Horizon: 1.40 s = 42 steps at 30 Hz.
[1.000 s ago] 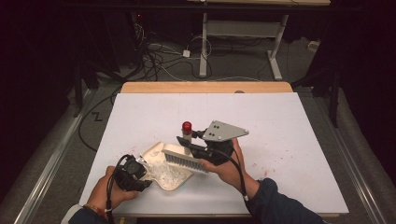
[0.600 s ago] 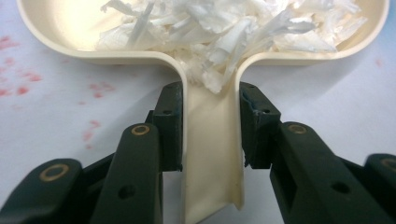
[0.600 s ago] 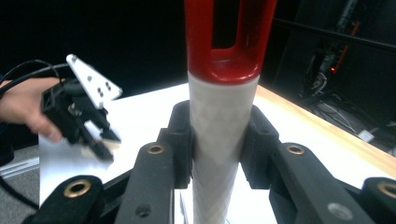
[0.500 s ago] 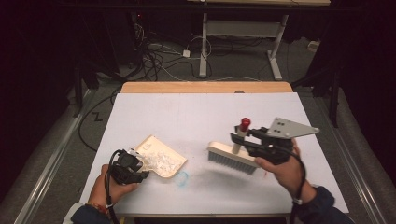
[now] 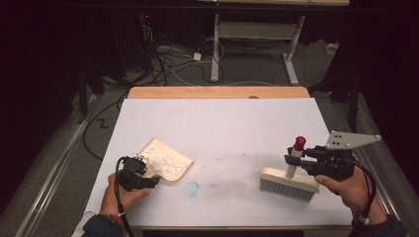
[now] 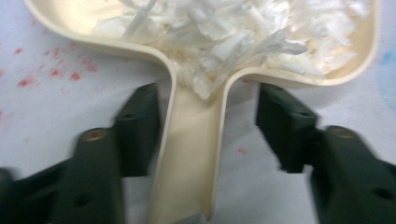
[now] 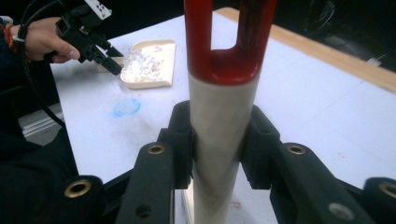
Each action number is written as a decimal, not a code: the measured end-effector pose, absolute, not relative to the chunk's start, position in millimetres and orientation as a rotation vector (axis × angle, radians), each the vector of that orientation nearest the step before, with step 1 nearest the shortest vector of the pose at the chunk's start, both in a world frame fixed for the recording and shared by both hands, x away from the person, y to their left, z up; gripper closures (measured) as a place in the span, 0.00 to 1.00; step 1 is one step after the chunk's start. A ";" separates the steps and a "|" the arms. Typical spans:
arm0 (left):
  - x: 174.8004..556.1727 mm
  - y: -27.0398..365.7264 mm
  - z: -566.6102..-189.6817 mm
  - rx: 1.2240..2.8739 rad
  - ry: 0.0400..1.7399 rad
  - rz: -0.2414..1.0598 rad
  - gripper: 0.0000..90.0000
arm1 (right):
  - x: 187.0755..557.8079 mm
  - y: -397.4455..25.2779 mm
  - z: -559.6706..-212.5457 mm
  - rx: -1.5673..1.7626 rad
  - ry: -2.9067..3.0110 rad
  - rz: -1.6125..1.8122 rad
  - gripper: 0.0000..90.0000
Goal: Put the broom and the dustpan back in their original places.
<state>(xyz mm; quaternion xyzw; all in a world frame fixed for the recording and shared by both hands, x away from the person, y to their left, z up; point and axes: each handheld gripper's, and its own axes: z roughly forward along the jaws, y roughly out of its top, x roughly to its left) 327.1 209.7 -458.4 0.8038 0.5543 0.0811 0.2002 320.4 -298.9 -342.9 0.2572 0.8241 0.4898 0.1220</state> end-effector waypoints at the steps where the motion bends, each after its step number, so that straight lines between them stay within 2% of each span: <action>1: 325.3 206.9 -458.7 2.263 1.544 0.225 0.38 | 323.6 -299.8 -344.7 0.773 2.397 1.425 0.77; 6: 313.9 195.2 -456.4 2.259 1.482 0.180 0.29 | 346.2 -303.4 -350.4 0.863 2.354 1.436 0.76; 11: 303.6 177.7 -456.6 2.341 1.377 0.160 0.27 | 371.3 -297.7 -359.0 0.950 2.294 1.404 0.72; 19: 297.6 177.6 -453.4 2.359 1.306 0.275 0.24 | 405.6 -281.8 -371.4 1.052 2.216 1.275 0.66; 22: 294.2 180.3 -445.7 2.328 1.197 0.448 0.22 | 423.7 -273.7 -380.3 1.112 2.147 1.195 0.61; 23: 294.2 180.3 -445.7 2.328 1.197 0.448 0.21 | 428.6 -271.7 -383.0 1.138 2.122 1.164 0.58; 24: 292.3 179.7 -443.5 2.301 1.114 0.561 0.21 | 432.3 -270.0 -385.1 1.151 2.108 1.136 0.55; 25: 292.3 179.7 -443.5 2.301 1.114 0.561 0.21 | 435.5 -268.5 -387.1 1.162 2.090 1.120 0.55; 26: 290.5 178.4 -442.8 2.260 1.032 0.619 0.21 | 437.9 -267.2 -388.6 1.169 2.067 1.097 0.50; 28: 289.8 176.4 -442.8 2.247 0.968 0.637 0.21 | 441.3 -265.9 -390.5 1.172 2.024 1.081 0.43; 30: 290.6 174.8 -442.9 2.258 0.912 0.686 0.21 | 440.7 -265.8 -389.5 1.149 1.996 1.106 0.42; 35: 293.7 175.2 -445.2 2.238 0.905 0.691 0.21 | 425.4 -266.2 -381.8 1.088 1.954 1.186 0.39; 42: 291.1 185.5 -443.0 2.137 0.849 0.723 0.21 | 369.9 -272.9 -387.5 0.856 1.980 1.233 0.36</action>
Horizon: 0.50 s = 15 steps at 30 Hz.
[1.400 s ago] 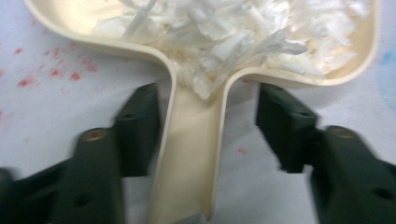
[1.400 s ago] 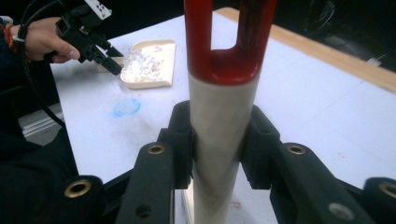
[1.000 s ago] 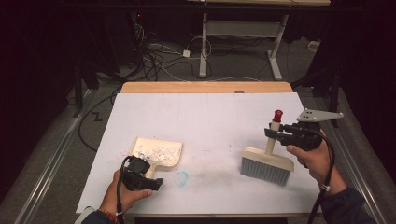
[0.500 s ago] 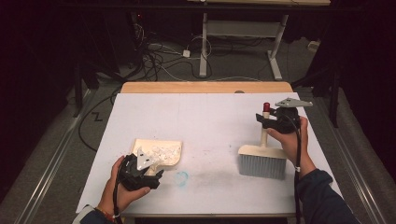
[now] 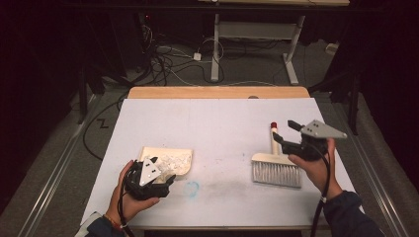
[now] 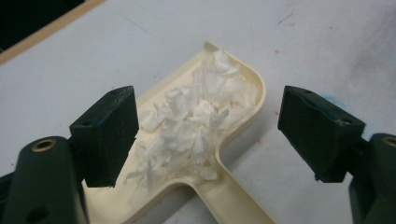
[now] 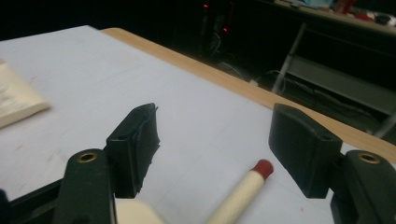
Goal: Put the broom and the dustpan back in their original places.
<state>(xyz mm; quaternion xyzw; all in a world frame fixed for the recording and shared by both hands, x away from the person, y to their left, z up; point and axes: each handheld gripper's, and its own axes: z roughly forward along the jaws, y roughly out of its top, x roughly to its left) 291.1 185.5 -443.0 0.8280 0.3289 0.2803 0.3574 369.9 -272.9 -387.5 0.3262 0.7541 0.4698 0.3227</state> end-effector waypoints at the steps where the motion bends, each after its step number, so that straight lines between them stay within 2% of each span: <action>1: 291.0 186.5 -443.0 2.129 0.844 0.732 0.21 | 361.2 -274.0 -390.7 0.834 1.982 1.216 0.35; 5: 290.3 189.9 -445.5 2.106 0.835 0.751 0.21 | 337.7 -279.0 -402.2 0.801 1.997 1.229 0.33; 7: 290.1 190.8 -448.4 2.106 0.835 0.750 0.21 | 314.8 -283.3 -414.6 0.804 1.999 1.183 0.30; 15: 283.4 190.9 -453.2 2.106 0.847 0.780 0.20 | 291.9 -289.8 -429.6 0.849 2.001 1.141 0.24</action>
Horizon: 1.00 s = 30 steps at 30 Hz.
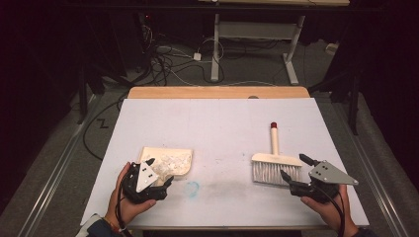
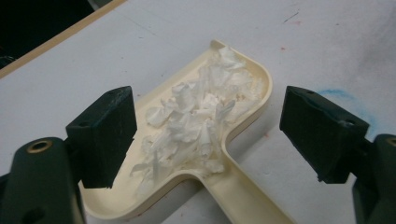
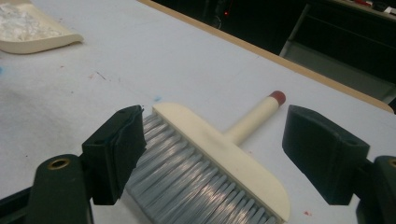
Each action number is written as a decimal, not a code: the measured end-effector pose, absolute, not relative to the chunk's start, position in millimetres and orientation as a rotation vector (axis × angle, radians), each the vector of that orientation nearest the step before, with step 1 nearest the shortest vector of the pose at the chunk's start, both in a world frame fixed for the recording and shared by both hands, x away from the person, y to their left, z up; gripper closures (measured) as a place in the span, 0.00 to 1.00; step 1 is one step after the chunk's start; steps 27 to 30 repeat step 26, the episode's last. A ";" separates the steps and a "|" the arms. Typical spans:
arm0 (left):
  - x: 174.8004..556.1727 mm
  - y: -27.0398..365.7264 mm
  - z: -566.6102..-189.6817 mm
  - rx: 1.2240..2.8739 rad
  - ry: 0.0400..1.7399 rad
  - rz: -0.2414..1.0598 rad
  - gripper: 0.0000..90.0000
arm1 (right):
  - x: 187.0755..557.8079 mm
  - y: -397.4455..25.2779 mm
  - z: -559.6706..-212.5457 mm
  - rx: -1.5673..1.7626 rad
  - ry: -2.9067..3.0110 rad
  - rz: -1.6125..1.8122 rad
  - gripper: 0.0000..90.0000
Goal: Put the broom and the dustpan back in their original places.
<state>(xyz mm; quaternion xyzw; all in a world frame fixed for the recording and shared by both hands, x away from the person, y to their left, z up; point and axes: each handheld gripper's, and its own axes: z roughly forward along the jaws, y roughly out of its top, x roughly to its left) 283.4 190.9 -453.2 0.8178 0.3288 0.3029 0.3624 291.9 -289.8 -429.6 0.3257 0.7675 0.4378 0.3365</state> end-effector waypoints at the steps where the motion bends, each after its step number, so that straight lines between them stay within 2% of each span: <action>1: 283.2 191.5 -453.0 2.100 0.851 0.776 0.20 | 291.2 -288.6 -429.1 0.834 1.997 1.133 0.24; 30: 286.4 193.0 -452.6 2.112 0.902 0.821 0.20 | 292.9 -278.6 -428.5 0.766 1.966 1.085 0.19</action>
